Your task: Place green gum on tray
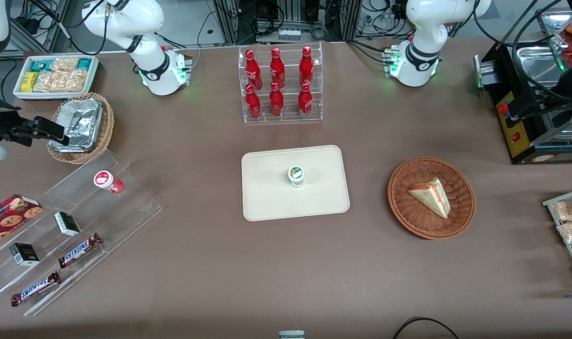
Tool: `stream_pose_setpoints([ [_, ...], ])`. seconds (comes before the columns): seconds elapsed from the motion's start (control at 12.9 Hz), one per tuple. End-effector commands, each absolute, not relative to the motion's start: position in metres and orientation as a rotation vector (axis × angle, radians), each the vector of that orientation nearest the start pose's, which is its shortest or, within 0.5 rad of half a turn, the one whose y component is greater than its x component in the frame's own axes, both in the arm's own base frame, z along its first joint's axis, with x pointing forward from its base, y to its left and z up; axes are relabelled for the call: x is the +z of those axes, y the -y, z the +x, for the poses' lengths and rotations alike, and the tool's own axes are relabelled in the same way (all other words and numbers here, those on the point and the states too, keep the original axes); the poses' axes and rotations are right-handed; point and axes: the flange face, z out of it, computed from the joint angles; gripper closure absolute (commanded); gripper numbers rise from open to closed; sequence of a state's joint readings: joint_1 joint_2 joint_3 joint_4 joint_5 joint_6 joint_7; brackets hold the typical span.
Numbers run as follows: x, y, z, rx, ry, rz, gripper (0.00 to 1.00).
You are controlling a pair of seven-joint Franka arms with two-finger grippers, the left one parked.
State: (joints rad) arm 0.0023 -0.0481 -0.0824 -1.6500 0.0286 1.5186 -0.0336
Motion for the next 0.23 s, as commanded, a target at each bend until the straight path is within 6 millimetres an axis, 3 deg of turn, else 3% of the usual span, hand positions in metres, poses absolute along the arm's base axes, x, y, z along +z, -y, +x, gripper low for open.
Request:
stream_pose_setpoints([
  [0.0, 0.6148, 0.0438, 0.5354, 0.114, -0.066, -3.108, 0.00],
  [0.16, 0.6148, 0.0428, 0.5355, 0.114, -0.063, -3.106, 0.00],
])
